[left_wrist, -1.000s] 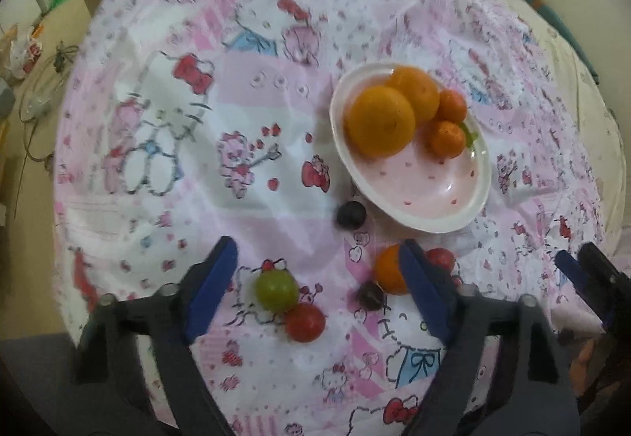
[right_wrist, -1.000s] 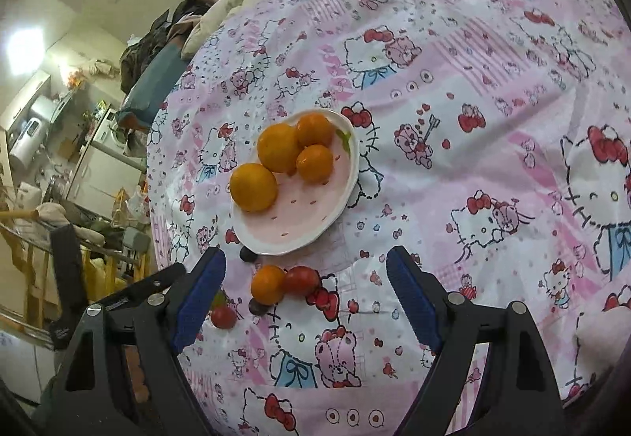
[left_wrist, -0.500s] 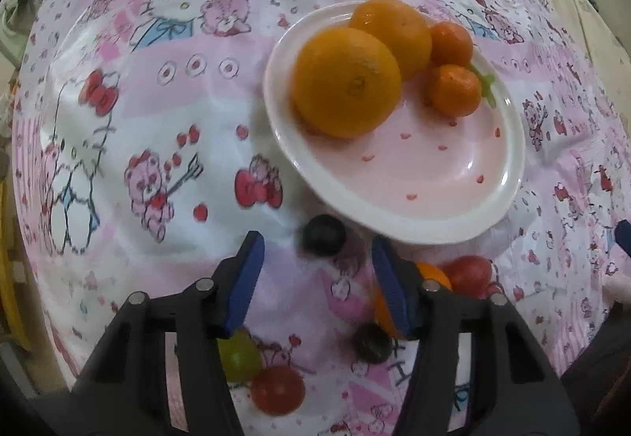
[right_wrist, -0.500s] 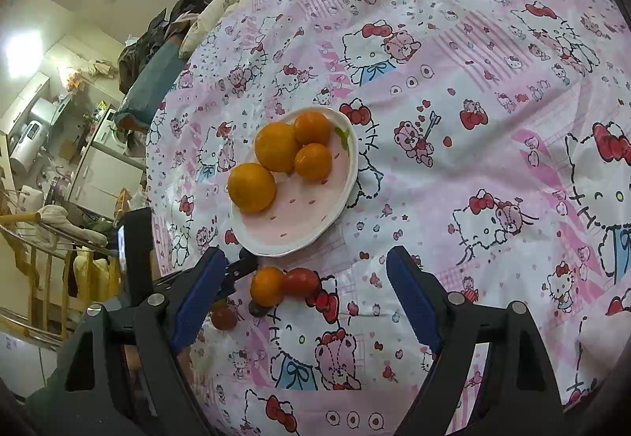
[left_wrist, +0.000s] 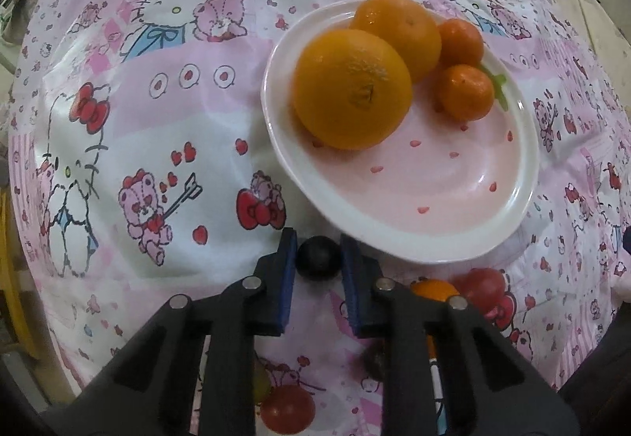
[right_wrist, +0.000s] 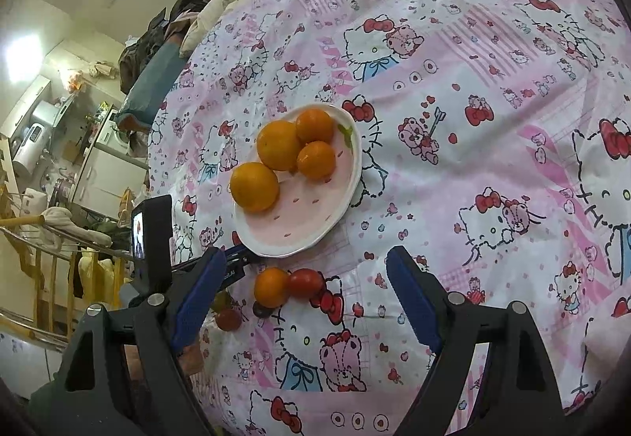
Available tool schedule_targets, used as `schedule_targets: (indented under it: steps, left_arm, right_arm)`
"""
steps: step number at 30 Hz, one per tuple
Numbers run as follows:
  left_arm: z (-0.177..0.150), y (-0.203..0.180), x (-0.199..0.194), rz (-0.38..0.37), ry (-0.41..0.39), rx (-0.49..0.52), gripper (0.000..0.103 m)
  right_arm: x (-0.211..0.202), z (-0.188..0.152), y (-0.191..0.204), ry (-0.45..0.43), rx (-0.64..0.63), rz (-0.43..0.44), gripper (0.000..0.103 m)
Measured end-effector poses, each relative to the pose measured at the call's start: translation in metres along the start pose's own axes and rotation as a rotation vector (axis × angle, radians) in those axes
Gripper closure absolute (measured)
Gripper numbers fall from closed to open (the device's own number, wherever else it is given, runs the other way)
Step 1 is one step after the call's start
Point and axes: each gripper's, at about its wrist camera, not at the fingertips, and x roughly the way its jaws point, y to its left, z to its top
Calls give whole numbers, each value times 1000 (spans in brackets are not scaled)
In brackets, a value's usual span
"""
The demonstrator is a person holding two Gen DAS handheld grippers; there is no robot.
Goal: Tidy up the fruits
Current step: 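Grasp the dark plum with the left tool, then grasp the red tomato with the right tool while the left tool holds the plum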
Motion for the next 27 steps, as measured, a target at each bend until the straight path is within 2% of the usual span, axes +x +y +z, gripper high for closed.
schedule_targets:
  steps: [8, 20, 27]
  left_arm:
    - [-19, 22, -28, 9, -19, -32, 85]
    - [-37, 30, -115, -40, -118, -30, 85]
    - [-44, 30, -120, -39, -141, -27, 85]
  right_arm:
    - [5, -1, 6, 10, -18, -1, 17]
    - [11, -6, 18, 46, -50, 19, 17]
    - [19, -10, 19, 79, -50, -8, 17]
